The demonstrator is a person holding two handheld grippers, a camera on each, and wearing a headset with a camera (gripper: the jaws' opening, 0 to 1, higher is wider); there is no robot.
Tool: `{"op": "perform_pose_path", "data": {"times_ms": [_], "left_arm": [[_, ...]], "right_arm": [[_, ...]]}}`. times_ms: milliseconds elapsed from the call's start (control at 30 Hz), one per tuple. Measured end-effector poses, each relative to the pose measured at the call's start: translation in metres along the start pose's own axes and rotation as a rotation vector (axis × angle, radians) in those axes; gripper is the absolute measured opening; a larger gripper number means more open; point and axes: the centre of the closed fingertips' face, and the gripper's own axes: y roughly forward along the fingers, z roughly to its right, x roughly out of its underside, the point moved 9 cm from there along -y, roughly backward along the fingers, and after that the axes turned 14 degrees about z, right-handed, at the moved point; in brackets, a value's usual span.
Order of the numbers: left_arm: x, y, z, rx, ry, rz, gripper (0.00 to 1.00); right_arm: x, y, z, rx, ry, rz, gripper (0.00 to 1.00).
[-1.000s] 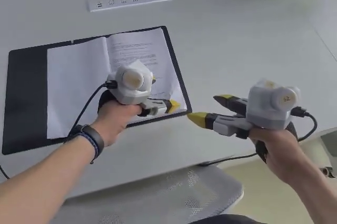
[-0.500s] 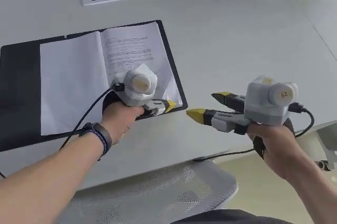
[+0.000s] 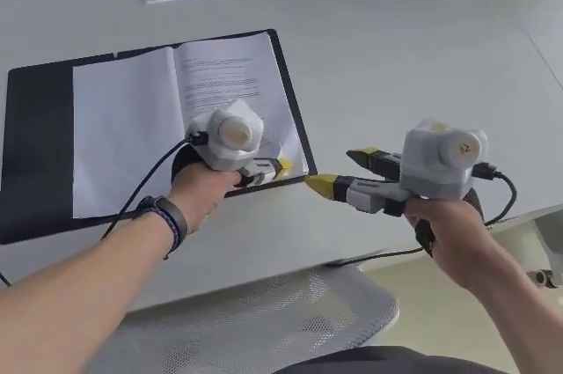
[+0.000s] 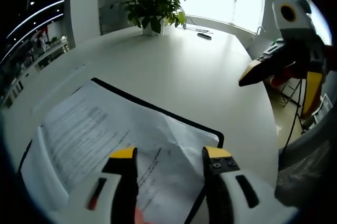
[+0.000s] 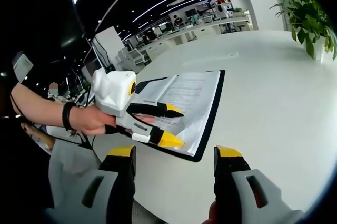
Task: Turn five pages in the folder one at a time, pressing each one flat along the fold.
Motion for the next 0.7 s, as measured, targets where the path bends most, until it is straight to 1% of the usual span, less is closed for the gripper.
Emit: {"op": "perform_pose_path", "data": {"times_ms": [33, 67, 133, 233, 367, 467, 600, 633, 700], "left_arm": [[-0.0014, 0.0000, 0.0026, 0.012, -0.044, 0.006, 0.52], [-0.0013, 0.0001, 0.0033, 0.013, -0.045, 0.009, 0.55], [0.0007, 0.0005, 0.0061, 0.012, -0.019, 0.008, 0.57], [0.0030, 0.0013, 0.0071, 0.007, 0.042, -0.002, 0.57], [0.0029, 0.0011, 0.0058, 0.004, 0.039, 0.001, 0.55], [0.0036, 0.0014, -0.0005, -0.003, 0.029, 0.008, 0.51], [0.0037, 0.0019, -0.0005, -0.003, 0.036, 0.011, 0.49], [0.0033, 0.0019, -0.0001, -0.005, 0.028, 0.013, 0.50], [0.0011, 0.0018, 0.0025, 0.001, -0.030, 0.021, 0.54]], "right_arm": [[-0.0012, 0.0013, 0.0003, -0.003, 0.000, 0.000, 0.58], [-0.0020, 0.0020, 0.0004, -0.004, -0.001, 0.001, 0.58], [-0.0032, 0.0032, 0.0009, -0.006, 0.001, 0.005, 0.58], [-0.0035, 0.0050, 0.0016, -0.009, 0.005, 0.007, 0.58], [-0.0030, 0.0065, 0.0012, -0.013, 0.007, 0.003, 0.57], [-0.0023, 0.0073, 0.0015, -0.014, 0.013, 0.002, 0.57], [-0.0017, 0.0090, 0.0034, -0.014, 0.026, 0.008, 0.56], [-0.0016, 0.0095, 0.0037, -0.014, 0.028, 0.008, 0.56], [-0.0017, 0.0104, 0.0043, -0.011, 0.027, 0.003, 0.56]]}}
